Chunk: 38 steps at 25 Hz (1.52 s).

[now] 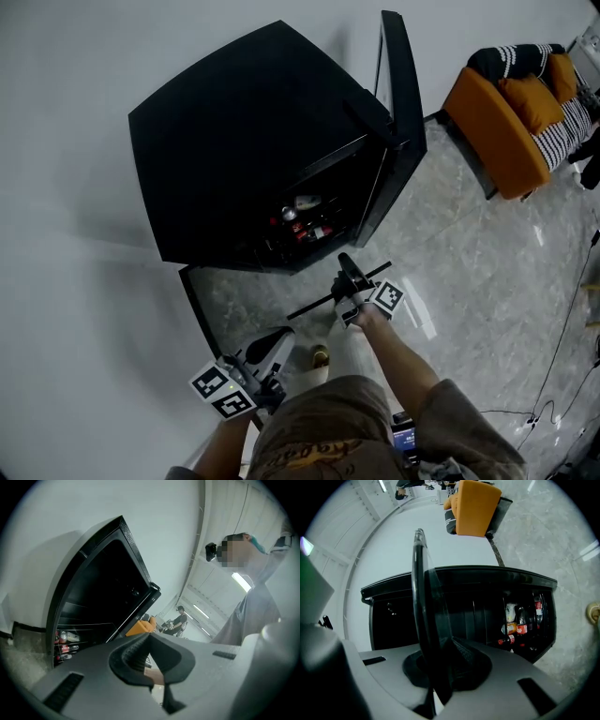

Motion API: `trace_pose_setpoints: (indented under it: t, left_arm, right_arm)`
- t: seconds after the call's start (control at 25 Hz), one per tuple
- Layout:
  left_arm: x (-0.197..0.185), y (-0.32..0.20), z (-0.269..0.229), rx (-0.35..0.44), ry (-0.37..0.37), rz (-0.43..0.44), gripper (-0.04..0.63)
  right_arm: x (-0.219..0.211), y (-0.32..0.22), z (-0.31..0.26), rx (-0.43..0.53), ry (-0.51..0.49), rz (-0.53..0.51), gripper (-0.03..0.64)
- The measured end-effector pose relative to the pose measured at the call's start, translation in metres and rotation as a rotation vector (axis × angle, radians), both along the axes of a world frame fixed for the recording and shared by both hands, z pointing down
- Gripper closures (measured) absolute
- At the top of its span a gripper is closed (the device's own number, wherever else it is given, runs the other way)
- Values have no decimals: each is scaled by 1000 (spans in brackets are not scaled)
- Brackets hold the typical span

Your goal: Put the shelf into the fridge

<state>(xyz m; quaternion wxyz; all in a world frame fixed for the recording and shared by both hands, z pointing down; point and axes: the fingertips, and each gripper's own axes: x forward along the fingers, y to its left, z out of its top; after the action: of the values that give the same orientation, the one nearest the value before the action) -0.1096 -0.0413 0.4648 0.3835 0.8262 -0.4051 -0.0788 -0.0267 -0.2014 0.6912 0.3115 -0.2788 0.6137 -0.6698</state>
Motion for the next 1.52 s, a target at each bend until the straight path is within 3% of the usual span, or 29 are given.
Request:
trace_pose_setpoints:
  t: [0.64,1.52]
  left_arm:
    - [-6,-5,4,-28,-17,-55,592]
    - [-10,-10,13,-55,-19,-120,592]
  right_arm:
    - [-25,-33,30,-57,-29,-18,589]
    - [-57,-79,36,-57,-48,-10,589]
